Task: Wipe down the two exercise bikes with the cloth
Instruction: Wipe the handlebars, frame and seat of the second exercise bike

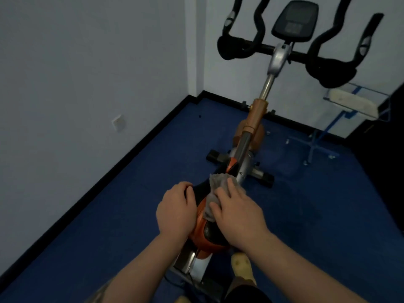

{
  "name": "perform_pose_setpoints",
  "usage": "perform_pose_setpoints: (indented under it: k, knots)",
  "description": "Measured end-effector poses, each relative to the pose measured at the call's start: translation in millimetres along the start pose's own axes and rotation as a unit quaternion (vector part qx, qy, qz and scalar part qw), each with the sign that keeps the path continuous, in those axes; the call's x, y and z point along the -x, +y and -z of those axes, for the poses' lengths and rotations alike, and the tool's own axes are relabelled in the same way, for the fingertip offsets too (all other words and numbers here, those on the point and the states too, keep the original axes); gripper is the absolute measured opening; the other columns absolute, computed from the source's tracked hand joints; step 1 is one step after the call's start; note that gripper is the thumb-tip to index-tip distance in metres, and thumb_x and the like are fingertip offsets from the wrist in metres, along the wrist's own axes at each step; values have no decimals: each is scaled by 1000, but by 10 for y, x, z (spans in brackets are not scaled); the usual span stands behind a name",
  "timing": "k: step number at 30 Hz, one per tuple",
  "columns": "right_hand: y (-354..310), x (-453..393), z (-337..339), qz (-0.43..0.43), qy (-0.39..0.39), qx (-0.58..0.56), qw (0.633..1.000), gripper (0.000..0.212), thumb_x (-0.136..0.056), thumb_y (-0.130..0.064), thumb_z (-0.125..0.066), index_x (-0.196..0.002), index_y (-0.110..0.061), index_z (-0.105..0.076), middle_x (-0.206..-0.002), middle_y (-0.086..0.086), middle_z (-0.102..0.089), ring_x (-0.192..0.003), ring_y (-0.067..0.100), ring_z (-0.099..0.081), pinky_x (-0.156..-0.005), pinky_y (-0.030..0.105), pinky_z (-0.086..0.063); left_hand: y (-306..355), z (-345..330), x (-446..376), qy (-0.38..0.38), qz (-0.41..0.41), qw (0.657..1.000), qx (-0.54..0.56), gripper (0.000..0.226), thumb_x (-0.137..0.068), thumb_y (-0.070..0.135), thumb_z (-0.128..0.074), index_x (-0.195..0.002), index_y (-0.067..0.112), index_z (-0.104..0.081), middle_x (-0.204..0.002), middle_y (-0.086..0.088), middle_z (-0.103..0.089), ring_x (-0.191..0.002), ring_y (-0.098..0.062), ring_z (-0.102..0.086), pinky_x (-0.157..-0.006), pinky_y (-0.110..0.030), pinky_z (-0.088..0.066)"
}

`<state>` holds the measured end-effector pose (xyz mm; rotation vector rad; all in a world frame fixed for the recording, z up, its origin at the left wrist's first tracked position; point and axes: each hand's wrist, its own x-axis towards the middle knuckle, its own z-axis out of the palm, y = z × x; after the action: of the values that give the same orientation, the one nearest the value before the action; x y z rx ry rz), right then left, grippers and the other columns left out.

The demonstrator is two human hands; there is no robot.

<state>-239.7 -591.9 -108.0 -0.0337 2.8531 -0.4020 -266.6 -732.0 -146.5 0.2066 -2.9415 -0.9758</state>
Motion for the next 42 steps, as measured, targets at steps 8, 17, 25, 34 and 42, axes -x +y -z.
perform_pose_setpoints:
  k: [8, 17, 25, 34, 42]
  knots:
    - [-161, -58, -66, -103, -58, -88, 989, 79, -102, -48, -28, -151, -10, 22, -160, 21, 13, -138, 35, -33, -105, 43, -41, 7, 43, -10, -31, -16, 999, -26, 32, -102, 30, -31, -120, 28, -57, -105, 6, -65, -91, -14, -58, -67, -31, -39]
    - [-206, -106, -123, -158, -47, -128, 978, 77, -103, -46, -26, -151, -4, 18, -160, 23, 7, -145, 35, -18, -116, 43, -27, 25, 19, 3, -2, -3, 1000, 0, 30, -100, 29, -36, -114, 28, -62, -99, 7, -66, -88, -13, -59, -67, -33, -46]
    - [-77, 116, -266, -73, -26, -137, 987, 62, -104, -46, -21, -155, -29, 10, -161, 14, 13, -146, 34, -13, -117, 44, -24, 10, -10, 38, 13, 18, 999, 35, 32, -99, 30, -39, -117, 28, -65, -108, 8, -68, -96, -11, -60, -72, -29, -42]
    - [-13, 355, -426, -11, -16, -149, 989, 58, -102, -38, -21, -154, -33, 3, -160, 1, 22, -149, 25, 8, -121, 46, -14, -9, -3, 5, 25, 43, 997, 63, 26, -97, 28, -42, -110, 30, -65, -101, 6, -68, -84, -7, -53, -69, -28, -39]
    - [-281, 323, -419, -137, 75, -143, 977, 68, -101, -52, -18, -154, -23, 12, -160, 10, -16, -138, 26, -32, -110, 41, -36, 3, 0, -3, 12, 26, 999, 46, 28, -97, 27, -39, -112, 29, -63, -102, 7, -67, -90, -13, -60, -69, -31, -42]
